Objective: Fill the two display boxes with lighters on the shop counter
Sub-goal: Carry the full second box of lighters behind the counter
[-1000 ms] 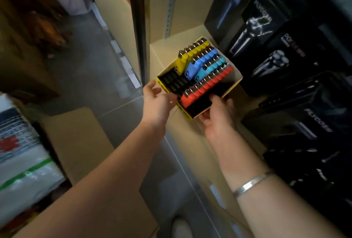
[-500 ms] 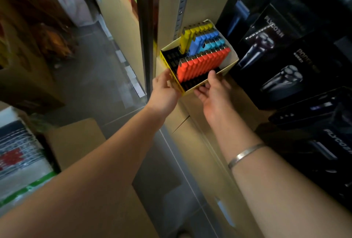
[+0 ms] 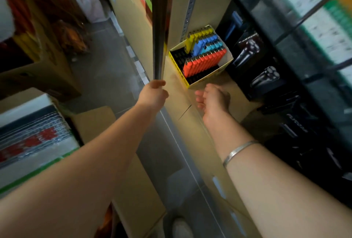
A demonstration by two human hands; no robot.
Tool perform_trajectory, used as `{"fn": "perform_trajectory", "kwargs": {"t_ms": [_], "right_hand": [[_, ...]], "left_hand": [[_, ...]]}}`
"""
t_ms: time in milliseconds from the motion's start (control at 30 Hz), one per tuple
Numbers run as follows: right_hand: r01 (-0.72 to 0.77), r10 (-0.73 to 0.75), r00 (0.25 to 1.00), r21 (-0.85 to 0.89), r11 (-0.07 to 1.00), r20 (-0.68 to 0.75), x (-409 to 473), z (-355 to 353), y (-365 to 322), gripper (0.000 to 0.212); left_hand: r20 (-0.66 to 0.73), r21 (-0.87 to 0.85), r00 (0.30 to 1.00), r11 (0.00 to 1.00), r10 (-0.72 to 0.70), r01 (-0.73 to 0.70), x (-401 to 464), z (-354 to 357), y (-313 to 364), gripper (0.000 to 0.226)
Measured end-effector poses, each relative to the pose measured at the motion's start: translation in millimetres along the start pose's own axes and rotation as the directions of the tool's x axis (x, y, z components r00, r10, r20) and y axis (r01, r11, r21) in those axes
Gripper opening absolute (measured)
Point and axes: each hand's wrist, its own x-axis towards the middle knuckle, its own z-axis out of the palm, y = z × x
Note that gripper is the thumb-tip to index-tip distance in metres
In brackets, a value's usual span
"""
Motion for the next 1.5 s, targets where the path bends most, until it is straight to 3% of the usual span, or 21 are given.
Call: {"fn": "perform_trajectory", "kwargs": {"t_ms": [133, 300, 467, 667, 700, 767, 933, 1033, 1167, 1333, 1500], "right_hand": [[-0.005, 0.030, 0.991, -0.196, 0.981, 0.127, -55, -15, -5, 0.016], [0.148, 0.009, 0.933, -0.407, 0.901, 0.360, -133, -45, -16, 0.026], [0.356, 0.030, 0.823, -0.556, 0.752, 0.567, -211, -83, -13, 0.020], [0.605, 0.129, 0.638, -0.597, 0.526, 0.760, -288, -121, 18, 0.027], [0.664, 0.179, 0.578, -0.586, 0.464, 0.796, -314, -129, 27, 0.028], [0.729, 0.206, 0.534, -0.570, 0.379, 0.820, -323, -138, 36, 0.025], [0.956, 0.415, 0.232, -0.284, 0.068, 0.880, -401, -160, 75, 0.018], [0.992, 0.531, 0.115, -0.071, -0.102, 0.840, -447, -177, 104, 0.020], [0.955, 0.656, -0.007, 0.199, -0.219, 0.755, -507, -206, 154, 0.023], [0.865, 0.795, -0.124, 0.457, -0.206, 0.593, -593, -256, 240, 0.024], [0.669, 0.931, -0.214, 0.739, -0.080, 0.295, -667, -328, 316, 0.024]], "left_hand": [[-0.102, 0.064, 0.995, 0.998, -0.011, 0.017, -54, -17, 0, 0.039], [-0.117, 0.151, 0.993, 0.988, 0.034, -0.016, -145, -25, 1, 0.035], [-0.100, 0.212, 0.993, 0.977, 0.060, -0.038, -247, -33, -13, 0.042], [-0.319, 0.191, 0.947, 0.976, -0.038, 0.104, -370, -42, -60, 0.034], [-0.376, 0.156, 0.924, 0.977, -0.075, 0.143, -406, -49, -74, 0.034], [-0.391, 0.165, 0.915, 0.971, -0.097, 0.174, -431, -53, -85, 0.035], [-0.536, 0.213, 0.838, 0.945, -0.100, 0.249, -553, -76, -154, 0.038], [-0.574, 0.225, 0.808, 0.924, -0.131, 0.310, -618, -72, -202, 0.040], [-0.614, 0.082, 0.737, 0.905, -0.283, 0.416, -704, -45, -269, 0.041], [-0.659, -0.205, 0.555, 0.831, -0.508, 0.518, -819, 15, -349, 0.041], [-0.572, -0.600, 0.250, 0.606, -0.781, 0.521, -917, 118, -410, 0.040]]}}
